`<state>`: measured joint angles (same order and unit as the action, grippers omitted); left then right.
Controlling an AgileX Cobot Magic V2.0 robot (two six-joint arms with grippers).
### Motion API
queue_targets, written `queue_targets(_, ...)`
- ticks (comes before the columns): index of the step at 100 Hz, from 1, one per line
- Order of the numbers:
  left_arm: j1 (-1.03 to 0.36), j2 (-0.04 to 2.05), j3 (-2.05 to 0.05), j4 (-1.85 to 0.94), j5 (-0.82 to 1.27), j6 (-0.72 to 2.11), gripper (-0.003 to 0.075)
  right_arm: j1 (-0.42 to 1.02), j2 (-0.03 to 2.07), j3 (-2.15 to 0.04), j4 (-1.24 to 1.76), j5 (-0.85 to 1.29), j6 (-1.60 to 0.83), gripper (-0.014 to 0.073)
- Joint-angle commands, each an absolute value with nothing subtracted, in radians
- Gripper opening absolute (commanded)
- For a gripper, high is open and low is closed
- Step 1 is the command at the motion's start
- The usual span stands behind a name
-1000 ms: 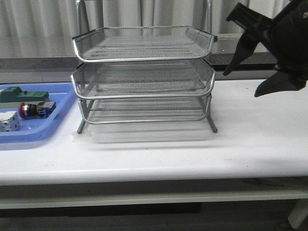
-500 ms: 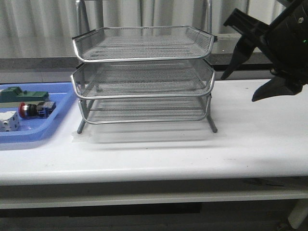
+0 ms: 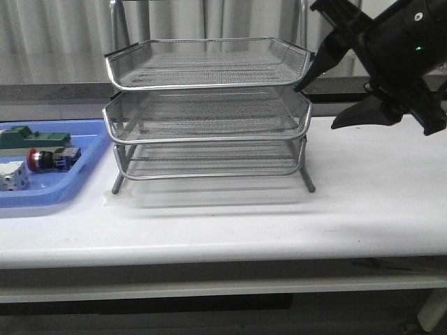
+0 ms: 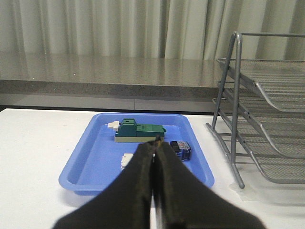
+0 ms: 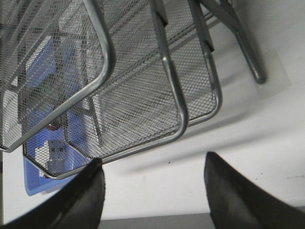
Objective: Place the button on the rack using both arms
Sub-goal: 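Move the right gripper to the front edge of the middle wire tray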
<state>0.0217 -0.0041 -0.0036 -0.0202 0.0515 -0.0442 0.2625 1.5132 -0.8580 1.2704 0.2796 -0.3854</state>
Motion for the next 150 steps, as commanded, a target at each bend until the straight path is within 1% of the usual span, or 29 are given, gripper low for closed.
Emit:
queue_targets(1,0.022,-0.037,0.051,-0.02,-0.03,-0.053,-0.0021,0.262,1.509,-0.89,1.391,0.316,-0.491,0.0467)
queue_targets(33,0.022,-0.037,0.051,-0.02,-0.03,-0.053,-0.0021,0.26,1.594,-0.89,1.543,0.373,-0.598,0.0467)
queue_targets(97,0.022,-0.037,0.051,-0.02,-0.03,-0.053,-0.0021,0.233,1.718,-0.892,1.931,0.55,-0.97,0.0467)
queue_targets(113,0.022,-0.037,0.051,-0.02,-0.03,-0.053,-0.0021,0.229,1.755,-0.918,1.936,0.607,-0.995,0.0467)
queue_targets(150,0.022,-0.037,0.051,-0.02,-0.03,-0.053,-0.0021,0.227,1.78,-0.978,1.936,0.615,-1.021,0.0467)
